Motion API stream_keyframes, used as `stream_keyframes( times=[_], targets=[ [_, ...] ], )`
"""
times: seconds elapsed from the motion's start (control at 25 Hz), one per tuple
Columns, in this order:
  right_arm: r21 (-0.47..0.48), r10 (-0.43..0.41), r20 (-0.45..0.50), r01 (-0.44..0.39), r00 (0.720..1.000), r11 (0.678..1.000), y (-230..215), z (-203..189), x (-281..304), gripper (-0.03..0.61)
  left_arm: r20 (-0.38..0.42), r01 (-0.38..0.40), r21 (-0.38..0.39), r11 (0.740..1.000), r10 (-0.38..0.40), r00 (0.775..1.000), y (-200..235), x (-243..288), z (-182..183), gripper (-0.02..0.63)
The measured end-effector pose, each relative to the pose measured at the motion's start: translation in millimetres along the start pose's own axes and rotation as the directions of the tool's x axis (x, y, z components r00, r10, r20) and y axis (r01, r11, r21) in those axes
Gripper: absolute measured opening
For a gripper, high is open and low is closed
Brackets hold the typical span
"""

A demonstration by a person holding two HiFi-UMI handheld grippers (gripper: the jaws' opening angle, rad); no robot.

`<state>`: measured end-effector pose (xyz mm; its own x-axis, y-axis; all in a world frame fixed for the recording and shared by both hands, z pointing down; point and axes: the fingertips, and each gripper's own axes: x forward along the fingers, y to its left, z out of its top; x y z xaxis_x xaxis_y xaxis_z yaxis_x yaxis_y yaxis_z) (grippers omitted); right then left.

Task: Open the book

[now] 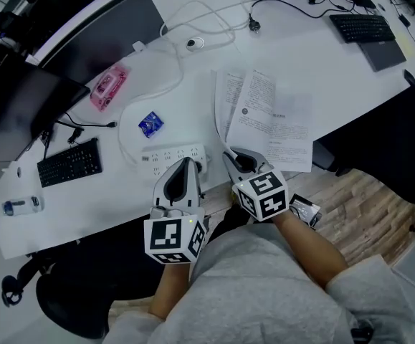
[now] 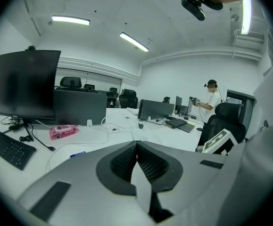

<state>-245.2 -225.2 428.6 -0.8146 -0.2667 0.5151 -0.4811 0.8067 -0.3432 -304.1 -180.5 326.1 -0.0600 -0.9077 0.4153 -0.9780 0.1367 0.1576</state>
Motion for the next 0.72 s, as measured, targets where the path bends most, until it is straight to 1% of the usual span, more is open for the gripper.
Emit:
stream_keyframes(
  times=[0.28,0.32,0.4,0.56,0.64,0.72],
  targets=[
    [-0.013,-0.006,-0.091,0.005,0.996,1.0,5.3,-25.1,36.7,0.057,0.014,-0.014,-0.009,1.0,0.014,1.0,8.2,-2.1,3.4,0.011],
    [-0.008,-0.003,-0.102,0.002,0.995,1.0,6.6,-27.8,41.1,0.067,0.015,-0.013,-0.009,1.0,0.013,1.0,8.7,-1.9,4.1,0.011],
    [0.007,0.011,-0.123,-0.01,0.992,1.0,9.9,-33.0,47.5,0.109,0.015,-0.01,-0.007,1.0,0.01,1.0,7.5,-2.1,4.6,0.011],
    [0.036,0.063,-0.147,-0.058,0.987,0.998,17.3,-39.1,53.2,0.161,0.015,-0.003,-0.003,1.0,0.003,1.0,3.9,-2.4,5.0,0.011],
    [0.039,0.089,-0.153,-0.084,0.984,0.996,22.9,-41.3,53.9,0.173,0.015,0.001,-0.003,1.0,-0.001,1.0,3.3,-1.7,5.3,0.011],
    [0.038,0.098,-0.154,-0.093,0.983,0.995,27.2,-44.0,52.8,0.175,0.015,0.008,-0.004,1.0,-0.008,1.0,2.2,-2.0,5.7,0.011]
  ],
)
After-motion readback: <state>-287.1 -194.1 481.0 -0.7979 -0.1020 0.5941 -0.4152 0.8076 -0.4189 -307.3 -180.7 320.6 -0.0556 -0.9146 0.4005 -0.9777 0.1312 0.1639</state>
